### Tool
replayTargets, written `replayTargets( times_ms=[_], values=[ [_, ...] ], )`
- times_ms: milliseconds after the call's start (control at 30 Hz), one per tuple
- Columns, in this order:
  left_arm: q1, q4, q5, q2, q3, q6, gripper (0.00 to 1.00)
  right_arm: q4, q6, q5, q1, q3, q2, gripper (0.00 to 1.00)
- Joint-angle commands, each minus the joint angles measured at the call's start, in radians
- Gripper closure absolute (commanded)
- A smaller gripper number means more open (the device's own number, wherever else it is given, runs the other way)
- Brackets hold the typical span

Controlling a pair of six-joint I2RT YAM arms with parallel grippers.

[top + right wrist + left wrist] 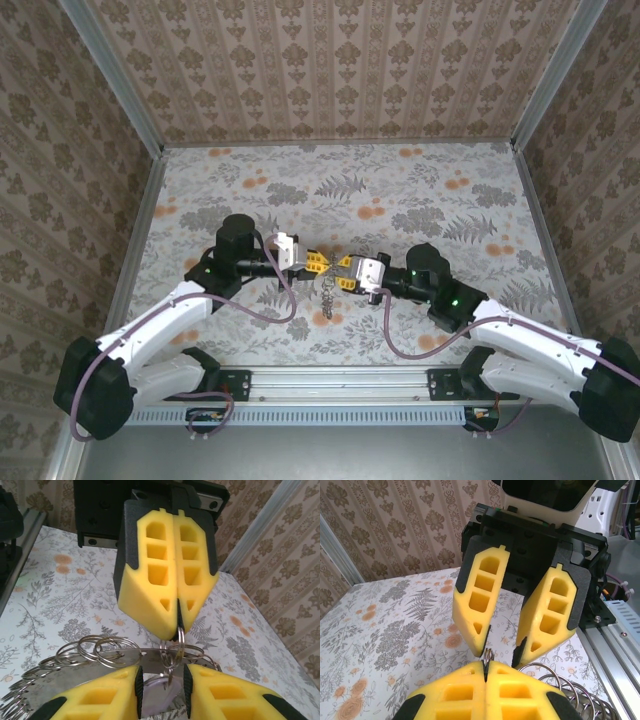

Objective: Put the keys on the keyring

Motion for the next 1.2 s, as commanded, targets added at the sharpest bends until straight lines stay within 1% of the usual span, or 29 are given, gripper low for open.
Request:
replayTargets(
  times_ms=[0,100,233,333,433,533,633,667,700,733,833,933,1167],
  values=[
    [-0.005,0.046,0.044,0.004,0.005,-0.009,1.0,0.003,0.016,-0.053,-0.004,0.035,0.02,0.7],
    [-0.006,0.046,0.06,0.01,0.011,-0.007,1.0,0.011,0.017,-0.064,-0.004,0.044,0.041,0.7],
    [-0.01,0.044,0.072,0.015,0.013,-0.001,1.0,0.013,0.021,-0.075,-0.003,0.05,0.055,0.74],
    [-0.013,0.034,0.074,0.018,0.013,0.011,1.0,0.008,0.025,-0.075,-0.004,0.055,0.059,0.81],
    [-0.014,-0.019,0.07,0.018,0.02,0.045,1.0,0.0,0.03,-0.062,-0.004,0.061,0.056,0.89],
    [-0.016,-0.161,0.065,0.018,0.05,0.127,1.0,-0.066,0.013,-0.052,-0.004,0.085,0.05,0.97],
    [-0.018,-0.369,0.041,0.032,0.106,0.234,0.9,-0.183,-0.023,-0.038,-0.004,0.132,0.045,1.0],
    [-0.018,-0.424,0.031,0.04,0.124,0.26,0.89,-0.226,-0.035,-0.03,-0.003,0.15,0.046,1.0],
    [-0.018,-0.477,0.019,0.047,0.138,0.282,0.83,-0.281,-0.054,-0.021,-0.002,0.175,0.05,1.0],
    [-0.018,-0.509,0.013,0.052,0.152,0.291,0.82,-0.329,-0.07,-0.01,0.002,0.2,0.057,1.0],
    [-0.019,-0.518,0.004,0.06,0.163,0.283,0.8,-0.443,-0.112,0.032,0.021,0.261,0.082,1.0],
    [-0.021,-0.499,0.002,0.066,0.165,0.267,0.79,-0.508,-0.143,0.069,0.042,0.303,0.112,1.0],
    [-0.021,-0.441,-0.023,0.078,0.168,0.21,0.79,-0.449,-0.105,0.076,0.047,0.292,0.134,1.0]
  ],
)
